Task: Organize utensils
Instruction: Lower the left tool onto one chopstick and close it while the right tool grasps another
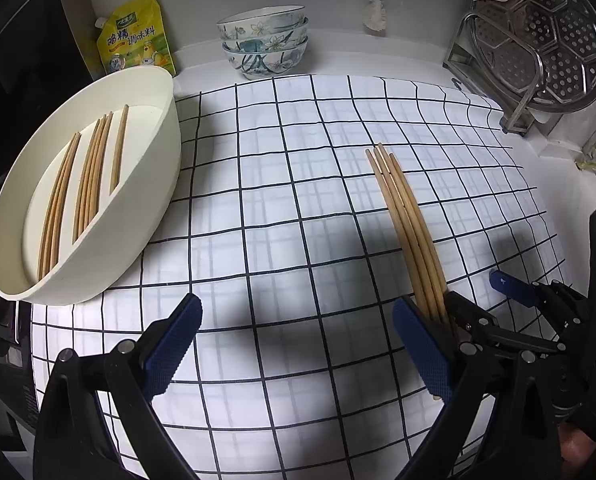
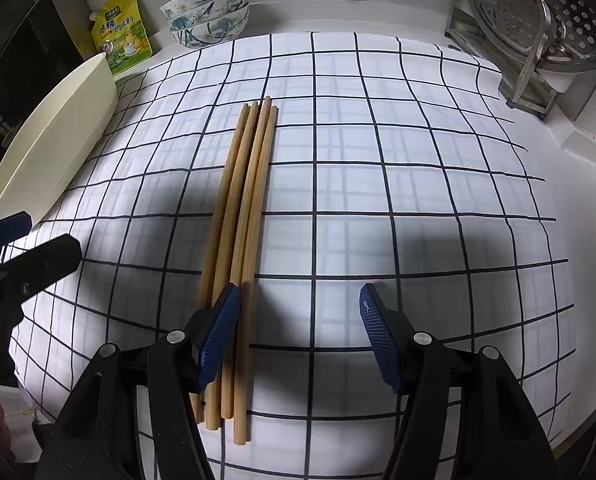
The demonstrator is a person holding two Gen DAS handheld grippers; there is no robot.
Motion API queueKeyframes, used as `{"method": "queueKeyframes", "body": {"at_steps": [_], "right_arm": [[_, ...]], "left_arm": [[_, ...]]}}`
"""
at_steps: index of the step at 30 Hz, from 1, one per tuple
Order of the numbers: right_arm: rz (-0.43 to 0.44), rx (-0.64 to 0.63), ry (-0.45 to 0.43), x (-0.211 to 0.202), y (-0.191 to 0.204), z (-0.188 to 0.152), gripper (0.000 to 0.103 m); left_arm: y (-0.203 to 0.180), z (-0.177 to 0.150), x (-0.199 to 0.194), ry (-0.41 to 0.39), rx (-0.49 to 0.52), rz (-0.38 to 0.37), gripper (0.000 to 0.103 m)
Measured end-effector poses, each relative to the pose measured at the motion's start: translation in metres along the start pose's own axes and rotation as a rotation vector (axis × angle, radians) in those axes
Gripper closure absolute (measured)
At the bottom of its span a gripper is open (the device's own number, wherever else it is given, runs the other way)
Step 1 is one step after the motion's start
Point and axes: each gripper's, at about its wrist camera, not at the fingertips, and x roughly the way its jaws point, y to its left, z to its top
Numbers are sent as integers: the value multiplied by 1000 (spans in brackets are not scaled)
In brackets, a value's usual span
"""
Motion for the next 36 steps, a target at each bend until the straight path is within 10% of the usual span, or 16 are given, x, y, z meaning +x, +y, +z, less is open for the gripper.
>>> {"method": "queueKeyframes", "body": {"at_steps": [36], "right_arm": [[-12, 76, -61, -14, -53, -6, 43]], "left_arm": [[-49, 1, 50, 38, 54, -20, 9]]}}
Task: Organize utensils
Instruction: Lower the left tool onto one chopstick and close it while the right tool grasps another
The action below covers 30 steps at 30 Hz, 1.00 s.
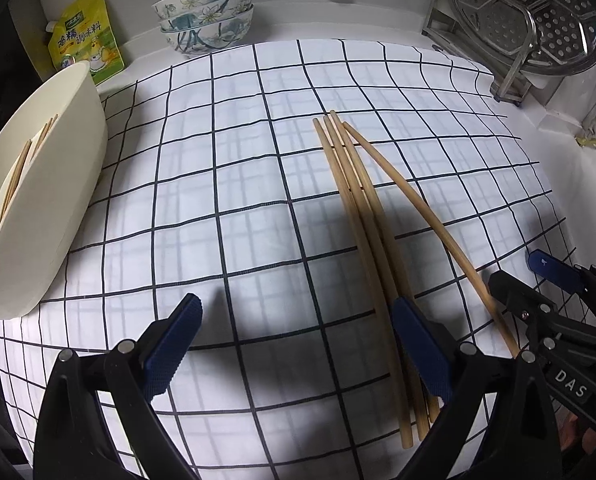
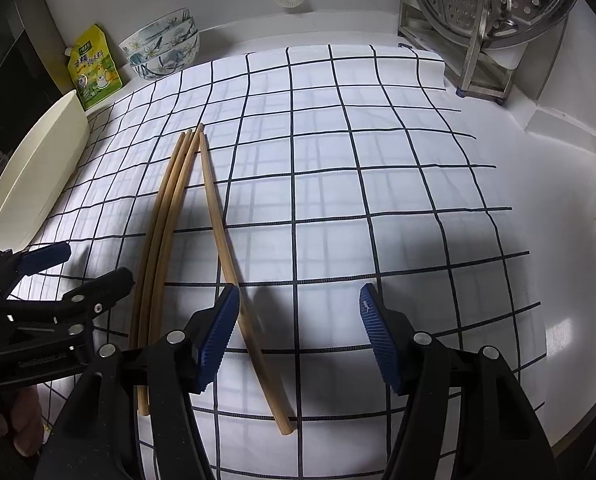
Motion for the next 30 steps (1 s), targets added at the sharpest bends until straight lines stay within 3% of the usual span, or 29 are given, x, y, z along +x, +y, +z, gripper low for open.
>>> {"method": "queueKeyframes", "body": {"at_steps": [16, 24, 26, 28, 30], "right_arm": [[19, -49, -4, 4, 12, 10, 43], [-15, -139, 3, 24, 29, 19, 43], [-19, -164, -4, 25, 33, 21, 46], [-15, -179, -17, 25, 36, 21, 57], [-3, -199, -21, 23, 41, 20, 75]], "left_arm": [[19, -6, 7, 16, -21, 94, 9], [20, 9, 14, 0, -41, 92, 9], [17, 13, 15, -12, -44, 81, 14], [13, 15, 13, -24, -36, 70, 31], [7, 16, 11, -29, -16, 59, 45]]}}
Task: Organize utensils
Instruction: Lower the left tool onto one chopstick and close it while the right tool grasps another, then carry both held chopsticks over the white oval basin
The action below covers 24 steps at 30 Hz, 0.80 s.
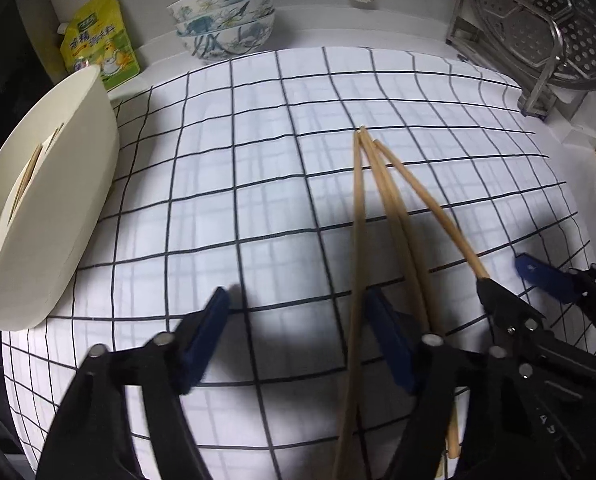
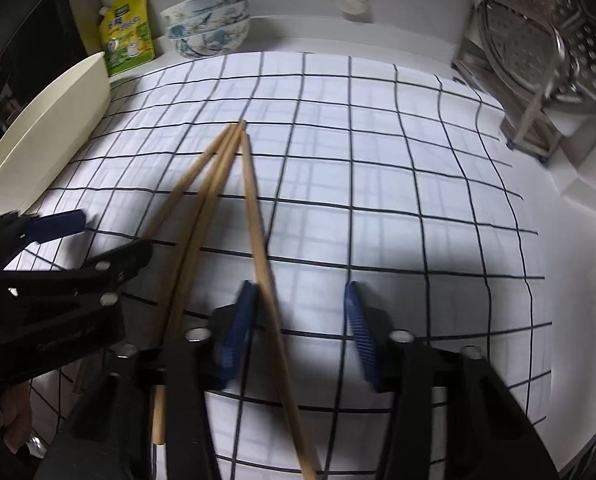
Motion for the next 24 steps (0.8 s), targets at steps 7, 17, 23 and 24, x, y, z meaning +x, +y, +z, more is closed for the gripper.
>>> {"method": "queueKeyframes", "body": {"at_steps": [7, 17, 23, 24], "right_arm": [[118, 100, 38, 0, -13, 4, 97], [169, 178, -21, -40, -14, 21, 97], [199, 126, -113, -76, 18, 57, 97], [212, 115, -131, -81, 26, 66, 97]], "left_arm": [[-11, 1, -4, 39, 41, -45, 96], [25, 18, -47, -41, -4, -84, 96], [66, 36, -93, -145, -39, -76, 96], [76, 38, -99, -158, -51, -75, 96]]}}
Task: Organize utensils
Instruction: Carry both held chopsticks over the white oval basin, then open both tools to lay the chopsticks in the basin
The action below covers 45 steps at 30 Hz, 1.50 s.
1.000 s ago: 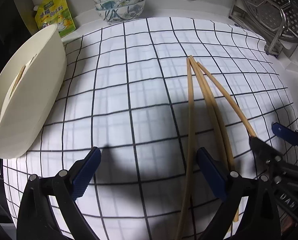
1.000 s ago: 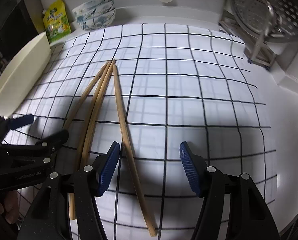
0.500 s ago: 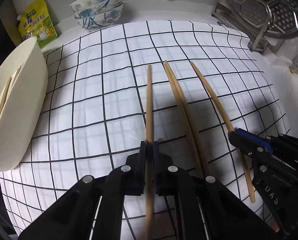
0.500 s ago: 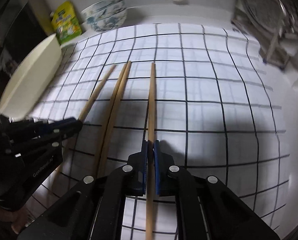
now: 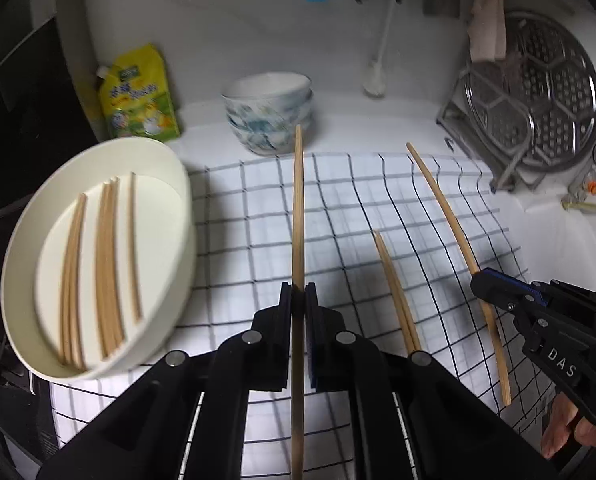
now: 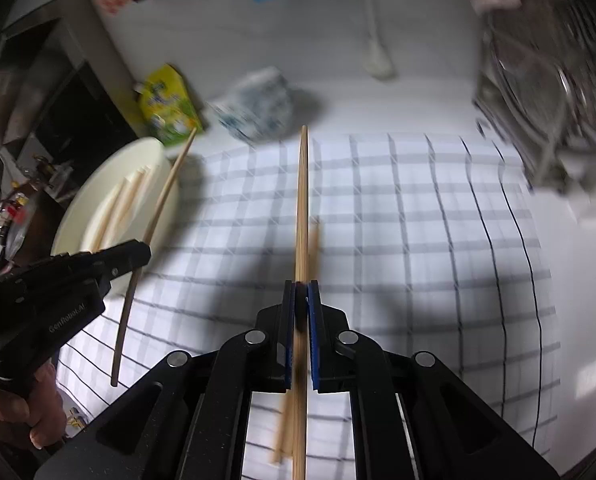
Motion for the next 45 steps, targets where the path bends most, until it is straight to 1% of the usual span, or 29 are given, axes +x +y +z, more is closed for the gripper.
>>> {"method": "queueKeyframes", "body": {"at_steps": [2, 6, 10, 18, 22, 25, 29, 35, 40, 45], "right_arm": [[26, -16, -18, 0, 16, 11, 97], [83, -70, -49, 9, 61, 35, 97], [128, -104, -50, 25, 100, 51, 97], [198, -141, -25, 69, 175, 71, 97], [220, -176, -10, 87, 211, 78, 97], [231, -182, 4, 104, 230, 82, 97], [229, -179, 40, 130, 245, 85, 97], [203, -175, 100, 164, 258, 82, 97], [169, -132, 166, 186, 254, 73, 97], [136, -116, 172, 189, 246, 71, 97]], "left_arm": [[16, 5, -10, -23, -20, 4, 96], [53, 11, -26, -64, -54, 30, 96], [88, 12, -34, -87, -85, 54, 96], [171, 6, -38, -91, -169, 106, 96], [200, 2, -32, -83, -193, 131, 96], [217, 2, -27, -78, -193, 145, 96], [238, 3, -16, -64, -194, 162, 96], [253, 1, 3, -30, -203, 160, 96], [256, -2, 19, -2, -191, 159, 96], [254, -1, 31, 20, -181, 153, 95]]}}
